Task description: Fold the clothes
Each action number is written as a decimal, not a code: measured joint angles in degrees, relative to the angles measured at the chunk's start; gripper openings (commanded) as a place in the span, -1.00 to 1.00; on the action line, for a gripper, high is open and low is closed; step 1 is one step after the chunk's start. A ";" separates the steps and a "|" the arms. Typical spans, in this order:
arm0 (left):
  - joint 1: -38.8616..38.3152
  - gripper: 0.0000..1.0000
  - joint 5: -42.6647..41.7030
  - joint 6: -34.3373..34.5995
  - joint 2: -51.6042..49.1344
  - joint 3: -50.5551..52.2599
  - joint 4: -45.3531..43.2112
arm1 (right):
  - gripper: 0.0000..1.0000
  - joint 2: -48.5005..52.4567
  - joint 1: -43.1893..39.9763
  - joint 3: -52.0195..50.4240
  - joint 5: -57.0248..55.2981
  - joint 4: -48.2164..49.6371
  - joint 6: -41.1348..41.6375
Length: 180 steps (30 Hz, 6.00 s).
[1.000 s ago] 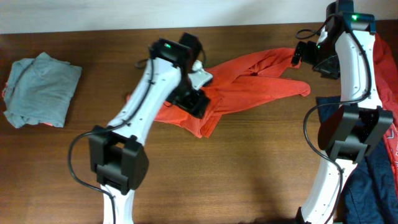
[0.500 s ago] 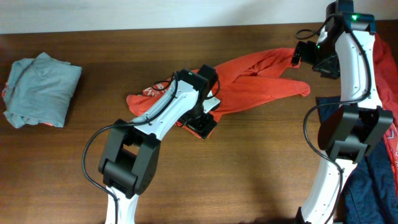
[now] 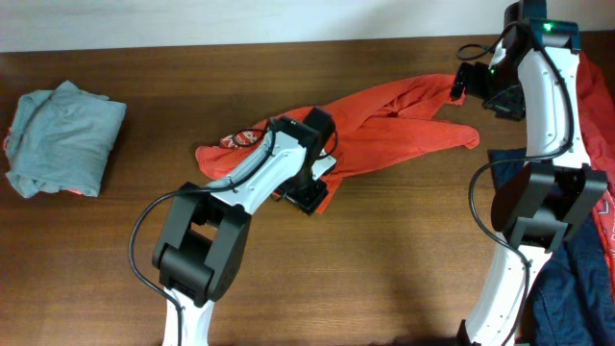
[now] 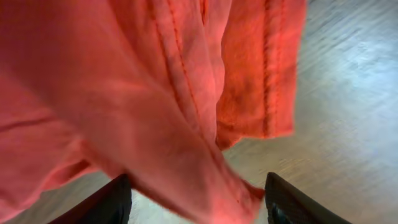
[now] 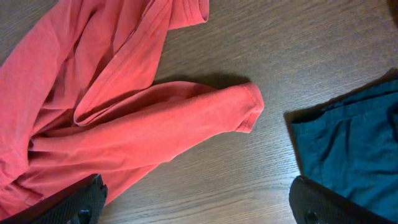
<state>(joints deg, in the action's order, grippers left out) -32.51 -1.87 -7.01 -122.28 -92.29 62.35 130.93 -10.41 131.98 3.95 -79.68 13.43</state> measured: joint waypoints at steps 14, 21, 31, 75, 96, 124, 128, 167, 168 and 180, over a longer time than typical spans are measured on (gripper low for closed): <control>-0.15 -0.99 2.95 1.09 0.00 3.26 -6.73 | 0.97 0.00 0.00 0.00 0.00 0.46 0.02; -0.15 -0.99 5.60 2.56 -0.04 -3.30 -2.56 | 0.97 0.00 0.00 0.00 0.00 0.44 0.04; 3.91 -0.99 8.33 3.82 0.00 -34.18 8.20 | 0.97 0.00 0.00 0.00 0.17 0.35 -0.55; 12.61 -0.99 9.70 6.91 8.39 -49.05 25.29 | 0.99 4.44 0.74 0.00 5.22 29.57 -8.09; 12.61 -0.99 7.85 8.17 8.39 -49.05 26.99 | 0.83 15.91 6.43 -0.04 1.92 42.07 -2.95; 12.61 -0.99 9.86 8.20 8.39 -46.93 23.93 | 0.29 17.55 4.28 -0.04 0.81 40.89 6.10; 12.61 -0.99 9.86 8.17 8.39 -46.93 23.91 | 0.22 17.77 4.28 -0.04 0.81 40.94 6.08; 12.61 -0.99 9.86 8.17 8.39 -46.93 23.78 | -0.33 19.15 -7.61 13.35 -10.51 -2.69 6.25; 12.61 -0.99 9.88 8.17 8.39 -46.93 23.78 | -0.33 19.21 -8.52 16.20 -10.82 -4.15 6.23; 12.61 -0.99 10.86 8.17 8.39 -46.90 23.78 | -0.05 18.80 -10.05 29.86 -7.21 -5.22 1.33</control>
<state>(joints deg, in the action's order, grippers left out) -19.90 8.99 1.17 -113.89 -139.20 86.13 149.73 -20.47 161.84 -3.27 -84.90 14.76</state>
